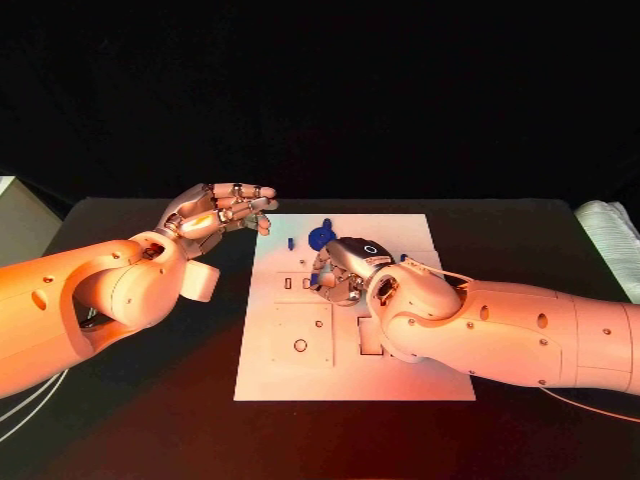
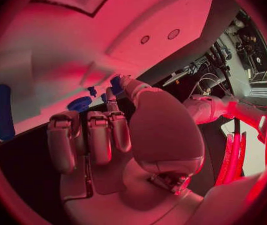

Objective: Assemble the parts on the task board

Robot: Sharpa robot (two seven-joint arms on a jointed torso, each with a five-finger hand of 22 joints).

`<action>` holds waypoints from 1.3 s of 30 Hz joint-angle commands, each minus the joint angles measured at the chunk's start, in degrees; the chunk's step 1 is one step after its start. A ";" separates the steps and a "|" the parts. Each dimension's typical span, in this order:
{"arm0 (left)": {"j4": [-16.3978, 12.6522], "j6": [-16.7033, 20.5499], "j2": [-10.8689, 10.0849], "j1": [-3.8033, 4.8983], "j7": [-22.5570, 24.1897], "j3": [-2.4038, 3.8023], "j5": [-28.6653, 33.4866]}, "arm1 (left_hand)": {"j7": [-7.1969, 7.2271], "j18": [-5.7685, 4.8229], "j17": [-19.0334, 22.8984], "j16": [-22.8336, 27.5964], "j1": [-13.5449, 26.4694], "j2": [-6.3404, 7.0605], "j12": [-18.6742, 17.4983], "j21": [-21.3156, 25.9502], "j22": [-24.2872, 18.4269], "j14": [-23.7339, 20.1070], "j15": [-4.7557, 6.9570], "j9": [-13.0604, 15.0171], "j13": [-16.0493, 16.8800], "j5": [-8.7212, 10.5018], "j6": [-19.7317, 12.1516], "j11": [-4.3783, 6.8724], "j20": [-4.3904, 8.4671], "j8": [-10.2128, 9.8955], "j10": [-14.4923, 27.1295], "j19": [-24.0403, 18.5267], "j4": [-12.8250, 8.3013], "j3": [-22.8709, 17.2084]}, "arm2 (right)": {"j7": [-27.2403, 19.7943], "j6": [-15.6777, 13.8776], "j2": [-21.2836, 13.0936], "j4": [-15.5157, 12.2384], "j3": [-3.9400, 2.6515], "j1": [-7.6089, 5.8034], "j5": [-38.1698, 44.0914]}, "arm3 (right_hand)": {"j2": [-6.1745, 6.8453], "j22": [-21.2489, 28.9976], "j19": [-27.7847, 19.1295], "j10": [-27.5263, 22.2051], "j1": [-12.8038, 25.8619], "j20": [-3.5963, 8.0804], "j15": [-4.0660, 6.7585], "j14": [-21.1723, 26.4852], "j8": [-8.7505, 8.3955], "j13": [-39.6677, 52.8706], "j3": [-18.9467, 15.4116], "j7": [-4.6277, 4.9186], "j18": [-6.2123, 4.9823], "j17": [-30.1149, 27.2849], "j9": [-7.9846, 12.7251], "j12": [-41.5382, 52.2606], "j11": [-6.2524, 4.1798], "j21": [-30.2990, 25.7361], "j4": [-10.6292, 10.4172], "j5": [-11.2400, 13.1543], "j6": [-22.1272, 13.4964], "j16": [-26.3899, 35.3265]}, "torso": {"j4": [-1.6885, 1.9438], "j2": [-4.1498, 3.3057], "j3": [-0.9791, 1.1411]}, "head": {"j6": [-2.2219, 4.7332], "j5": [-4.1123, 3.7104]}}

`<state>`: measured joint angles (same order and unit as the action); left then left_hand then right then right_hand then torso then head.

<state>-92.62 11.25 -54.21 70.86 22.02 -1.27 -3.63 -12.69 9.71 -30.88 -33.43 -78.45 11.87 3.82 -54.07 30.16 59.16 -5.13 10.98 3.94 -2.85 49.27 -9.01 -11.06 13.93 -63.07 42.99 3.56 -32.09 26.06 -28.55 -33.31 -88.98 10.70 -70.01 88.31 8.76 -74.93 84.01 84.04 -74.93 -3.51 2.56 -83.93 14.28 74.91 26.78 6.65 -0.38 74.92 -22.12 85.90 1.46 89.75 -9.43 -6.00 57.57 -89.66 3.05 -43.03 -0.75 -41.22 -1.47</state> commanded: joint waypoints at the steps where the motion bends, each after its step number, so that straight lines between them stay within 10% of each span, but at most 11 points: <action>1: -0.15 -1.35 0.06 0.02 -0.05 0.03 -0.31 | 0.17 0.73 -0.05 -0.22 0.59 -0.05 0.09 -0.22 0.03 -0.45 0.04 0.05 0.05 -0.14 -0.38 0.14 0.02 -0.27 0.31 -0.43 0.08 0.09 | 0.25 0.47 0.03 0.07 0.00 0.09 1.58 | 0.83 -15.07 5.99 2.91 0.09 -0.54 -0.64 -5.76 -0.15 11.64 0.22 0.19 0.38 13.65 0.03 -0.34 0.71 0.25 0.21 -0.41 -0.82 0.15 | -0.04 0.01 -0.01 | -0.13 0.08; 39: 0.15 -1.70 0.14 0.01 -0.28 0.02 -0.79 | 0.16 0.74 -0.09 -0.25 0.60 -0.12 0.07 -0.25 0.01 -0.56 0.02 0.08 0.04 -0.14 -0.46 0.12 -0.01 -0.32 0.41 -0.52 0.09 0.11 | -0.11 0.35 0.29 0.76 0.07 0.66 1.77 | 3.04 -15.07 5.99 1.73 1.76 -1.71 -1.89 -5.65 -2.04 10.60 -0.17 1.61 0.38 13.17 1.15 -1.81 2.00 0.25 0.13 0.47 -3.52 0.32 | -0.13 0.00 -0.02 | -0.58 -0.17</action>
<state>-92.47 10.72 -54.21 70.86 21.52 -1.28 -4.03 -12.48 9.71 -30.92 -33.43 -78.45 11.87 3.82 -54.07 30.15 59.17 -5.13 10.97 3.92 -2.85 49.05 -9.01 -11.06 13.93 -63.07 42.99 3.55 -32.09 26.11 -28.56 -33.07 -88.23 10.76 -69.39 89.30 11.11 -74.90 84.00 84.04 -73.08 -4.74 1.01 -84.03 12.63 74.90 26.99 8.26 -0.38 74.91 -21.02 84.44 3.09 89.75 -9.34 -5.73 54.35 -89.66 2.95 -43.03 -0.74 -41.81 -1.57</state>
